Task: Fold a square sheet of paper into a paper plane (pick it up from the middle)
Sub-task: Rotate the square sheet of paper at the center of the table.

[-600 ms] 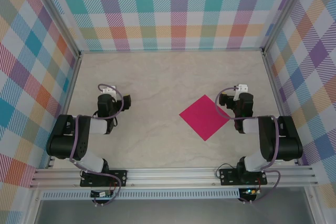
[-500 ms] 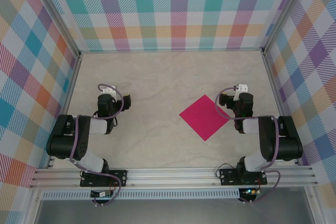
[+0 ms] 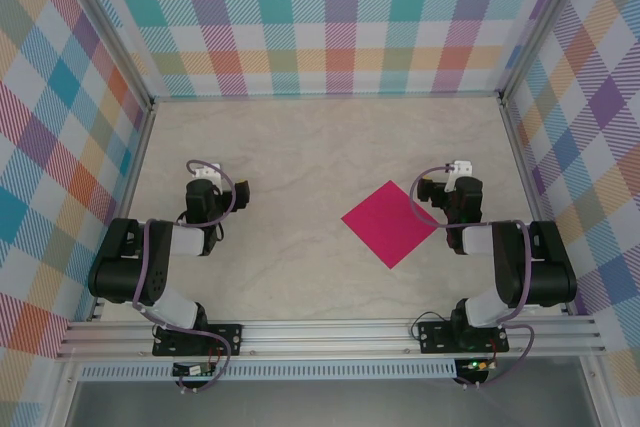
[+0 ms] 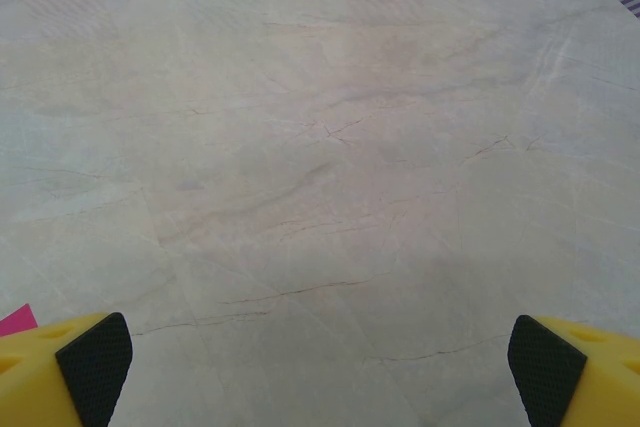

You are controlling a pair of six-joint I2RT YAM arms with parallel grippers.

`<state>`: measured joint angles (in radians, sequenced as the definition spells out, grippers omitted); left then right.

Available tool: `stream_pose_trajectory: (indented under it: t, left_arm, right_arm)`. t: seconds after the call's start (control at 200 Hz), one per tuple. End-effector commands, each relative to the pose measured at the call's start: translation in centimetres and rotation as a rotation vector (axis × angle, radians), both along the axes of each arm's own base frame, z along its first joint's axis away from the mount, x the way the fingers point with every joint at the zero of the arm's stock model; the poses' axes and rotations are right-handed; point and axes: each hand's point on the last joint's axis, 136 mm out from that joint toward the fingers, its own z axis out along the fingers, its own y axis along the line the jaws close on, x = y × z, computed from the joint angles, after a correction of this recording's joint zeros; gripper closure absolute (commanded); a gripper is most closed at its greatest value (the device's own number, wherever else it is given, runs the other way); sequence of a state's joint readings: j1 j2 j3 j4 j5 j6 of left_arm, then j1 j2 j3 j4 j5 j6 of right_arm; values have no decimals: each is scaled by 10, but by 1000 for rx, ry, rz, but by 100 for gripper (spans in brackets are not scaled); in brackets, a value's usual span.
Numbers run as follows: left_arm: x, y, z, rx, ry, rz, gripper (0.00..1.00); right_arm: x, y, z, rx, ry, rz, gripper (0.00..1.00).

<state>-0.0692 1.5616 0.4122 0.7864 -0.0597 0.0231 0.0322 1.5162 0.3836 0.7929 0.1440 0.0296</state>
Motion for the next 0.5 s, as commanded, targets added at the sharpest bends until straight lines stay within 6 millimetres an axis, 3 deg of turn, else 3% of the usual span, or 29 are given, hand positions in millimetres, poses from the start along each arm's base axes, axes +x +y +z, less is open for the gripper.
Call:
stream_pose_trajectory:
  t: [0.0, 0.27, 0.495]
  left_arm:
    - [6, 2, 6, -4, -16, -9, 0]
    - [5, 4, 7, -4, -18, 5, 0]
    - [2, 19, 34, -10, 24, 105, 0]
  right_arm:
    - [9, 2, 12, 20, -47, 6, 0]
    - [3, -2, 17, 19, -84, -14, 0]
    - [-6, -4, 43, 0, -93, -49, 0]
